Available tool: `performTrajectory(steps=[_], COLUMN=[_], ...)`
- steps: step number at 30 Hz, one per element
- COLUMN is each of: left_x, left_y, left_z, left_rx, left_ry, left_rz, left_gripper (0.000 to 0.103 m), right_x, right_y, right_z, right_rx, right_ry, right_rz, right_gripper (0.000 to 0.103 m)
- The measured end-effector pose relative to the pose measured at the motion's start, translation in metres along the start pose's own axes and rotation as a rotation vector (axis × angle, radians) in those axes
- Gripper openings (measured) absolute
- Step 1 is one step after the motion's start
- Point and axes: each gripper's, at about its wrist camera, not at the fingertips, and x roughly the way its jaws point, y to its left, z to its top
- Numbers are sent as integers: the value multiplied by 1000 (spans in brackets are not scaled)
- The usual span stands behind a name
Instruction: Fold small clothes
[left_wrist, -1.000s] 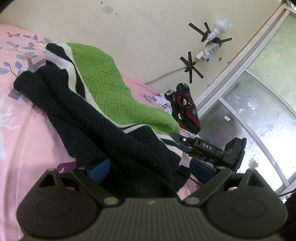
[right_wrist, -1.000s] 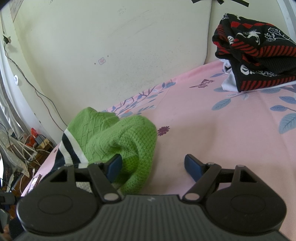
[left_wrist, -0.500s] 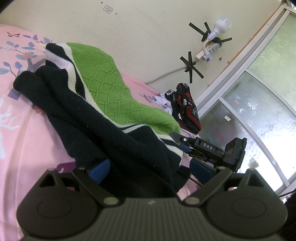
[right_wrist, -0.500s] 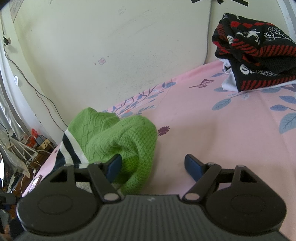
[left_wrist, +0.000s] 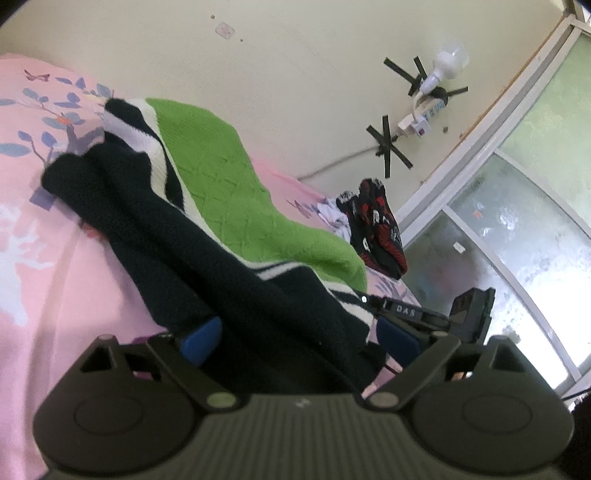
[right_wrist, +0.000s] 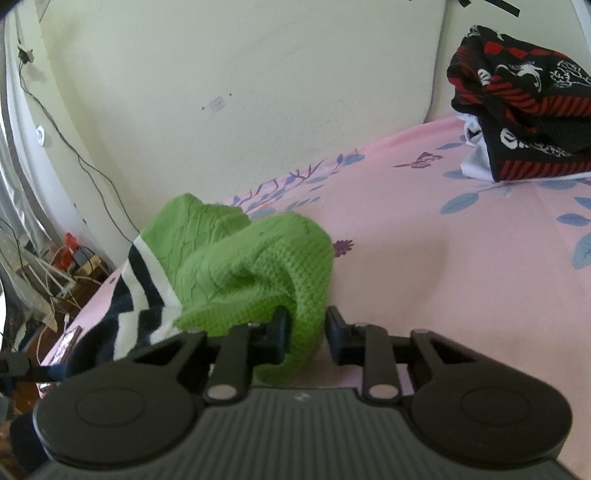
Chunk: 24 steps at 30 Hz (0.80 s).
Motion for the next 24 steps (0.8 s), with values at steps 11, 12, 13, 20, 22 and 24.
performTrajectory(steps=[11, 12, 13, 20, 22, 24], left_x=[-13, -12, -9, 18, 27, 31], left_y=[12, 13, 14, 26, 29, 28], left_z=[18, 20, 22, 33, 33, 32], left_rx=[-29, -33, -39, -79, -79, -56], left_ry=[-46, -44, -42, 6, 25, 31], left_rz=[37, 42, 45, 64, 82, 129], left_gripper=[100, 100, 100, 97, 74, 38], right_x=[-17, -20, -22, -15, -5, 9], right_y=[-9, -9, -10, -8, -2, 8], right_z=[2, 2, 2, 5, 9, 17], right_rx=[32, 38, 42, 48, 26, -30], right_ry=[-43, -42, -42, -15, 5, 34], right_rz=[-54, -54, -55, -39, -26, -21], right_gripper=[69, 69, 69, 79, 73, 33])
